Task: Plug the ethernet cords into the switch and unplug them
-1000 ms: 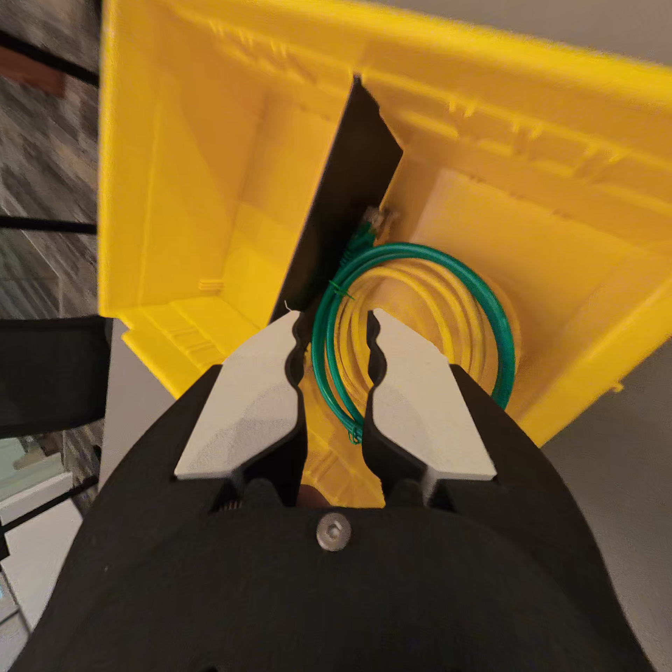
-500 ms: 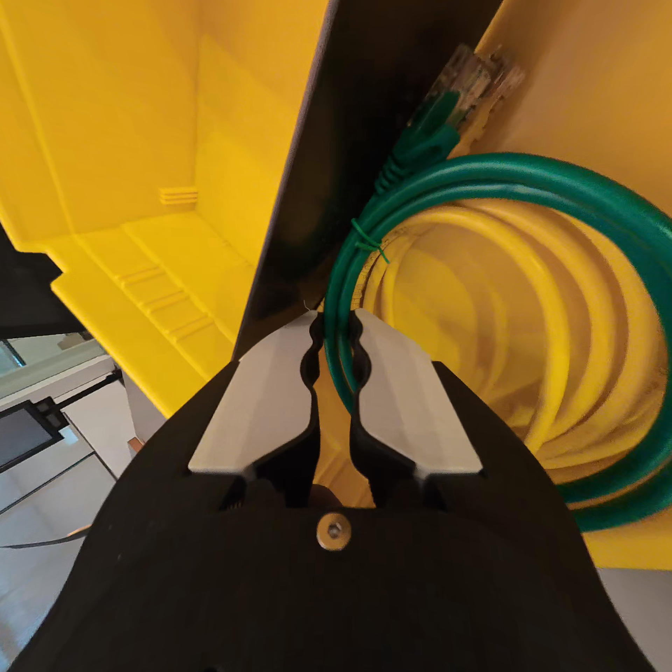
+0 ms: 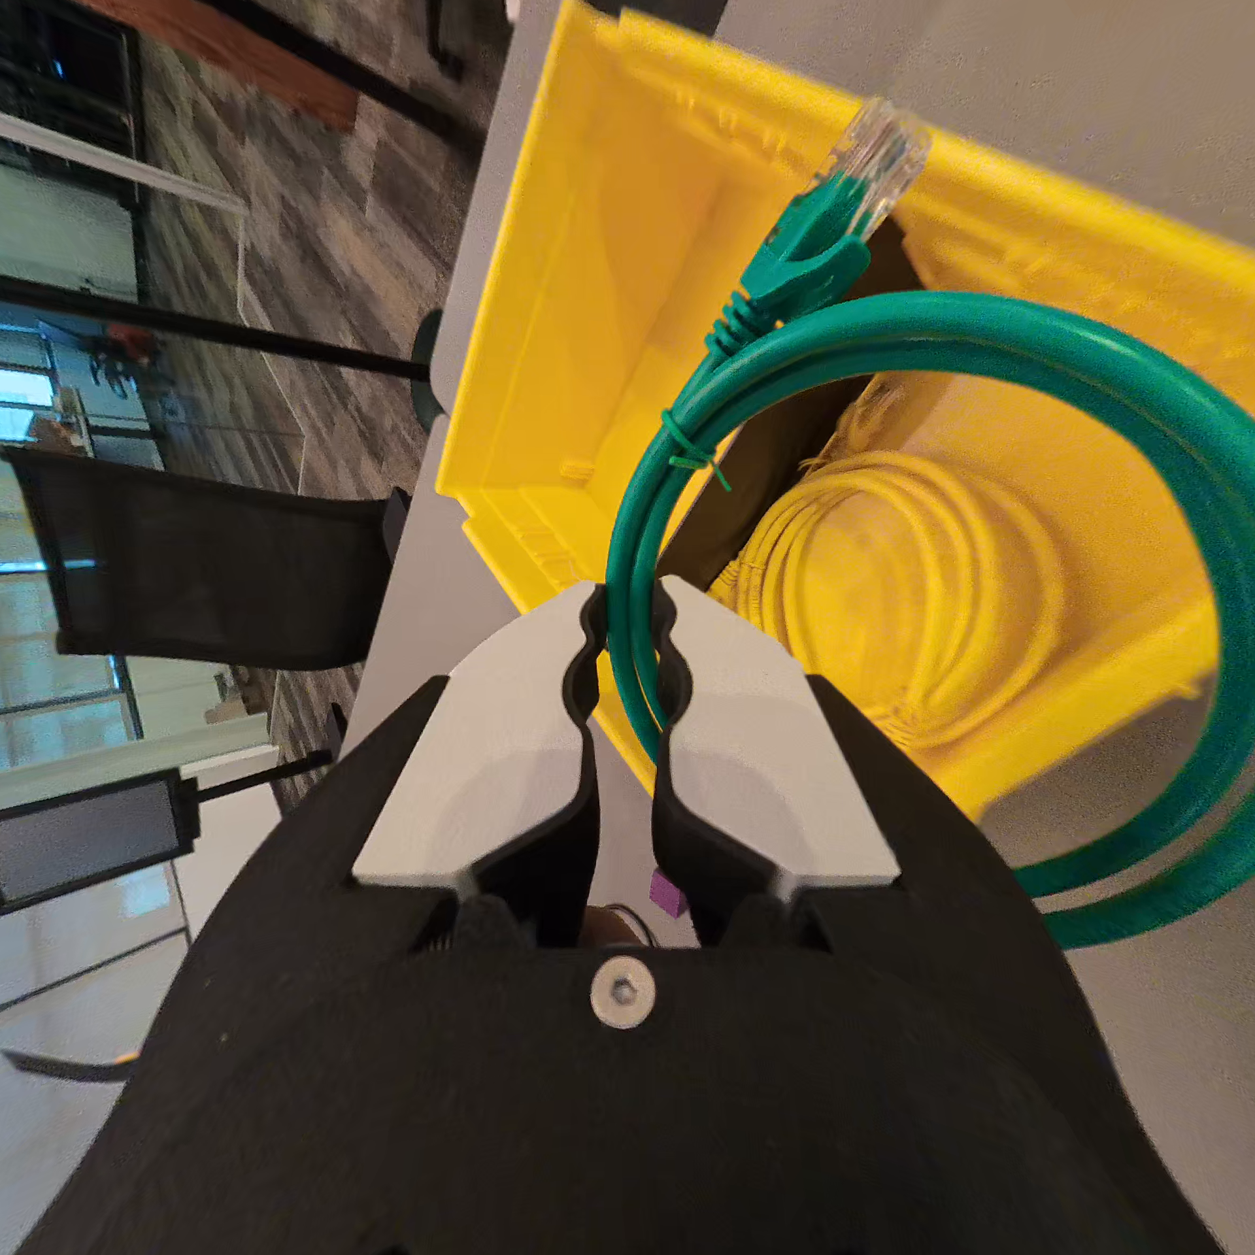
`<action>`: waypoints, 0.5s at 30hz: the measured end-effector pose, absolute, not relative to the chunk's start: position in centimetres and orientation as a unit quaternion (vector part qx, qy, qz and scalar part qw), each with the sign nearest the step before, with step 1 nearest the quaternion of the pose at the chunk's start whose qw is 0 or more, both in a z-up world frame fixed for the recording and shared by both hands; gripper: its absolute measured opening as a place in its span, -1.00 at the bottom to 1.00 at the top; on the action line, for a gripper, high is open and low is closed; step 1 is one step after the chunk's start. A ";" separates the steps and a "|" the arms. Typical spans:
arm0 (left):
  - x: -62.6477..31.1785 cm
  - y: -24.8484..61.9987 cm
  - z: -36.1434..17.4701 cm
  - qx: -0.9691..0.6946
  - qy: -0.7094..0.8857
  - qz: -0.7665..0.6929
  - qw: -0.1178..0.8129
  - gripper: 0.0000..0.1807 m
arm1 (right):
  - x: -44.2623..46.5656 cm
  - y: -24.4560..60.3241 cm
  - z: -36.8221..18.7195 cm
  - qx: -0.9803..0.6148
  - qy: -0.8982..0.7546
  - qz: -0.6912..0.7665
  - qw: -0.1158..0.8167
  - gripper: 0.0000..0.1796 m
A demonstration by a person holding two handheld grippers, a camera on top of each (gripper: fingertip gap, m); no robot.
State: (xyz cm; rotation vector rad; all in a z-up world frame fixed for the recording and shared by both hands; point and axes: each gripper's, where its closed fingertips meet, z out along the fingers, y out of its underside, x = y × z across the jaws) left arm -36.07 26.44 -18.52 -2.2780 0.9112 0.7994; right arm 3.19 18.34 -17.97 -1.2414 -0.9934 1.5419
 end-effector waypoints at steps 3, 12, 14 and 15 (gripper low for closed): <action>-32.3 24.8 -16.8 -0.845 0.364 0.257 0.296 -0.87 | 3.3 18.5 -18.2 -0.504 -0.403 0.618 0.449 0.15; -19.8 18.8 -21.3 -0.850 0.424 0.124 0.287 -0.87 | 3.9 19.0 -19.1 -0.512 -0.396 0.613 0.453 0.15; -18.1 18.3 -23.4 -0.850 0.431 0.123 0.278 -0.87 | 3.9 19.0 -19.4 -0.513 -0.399 0.611 0.452 0.15; -17.1 18.0 -24.6 -0.852 0.433 0.109 0.271 -0.87 | 4.0 19.0 -19.5 -0.514 -0.400 0.609 0.452 0.15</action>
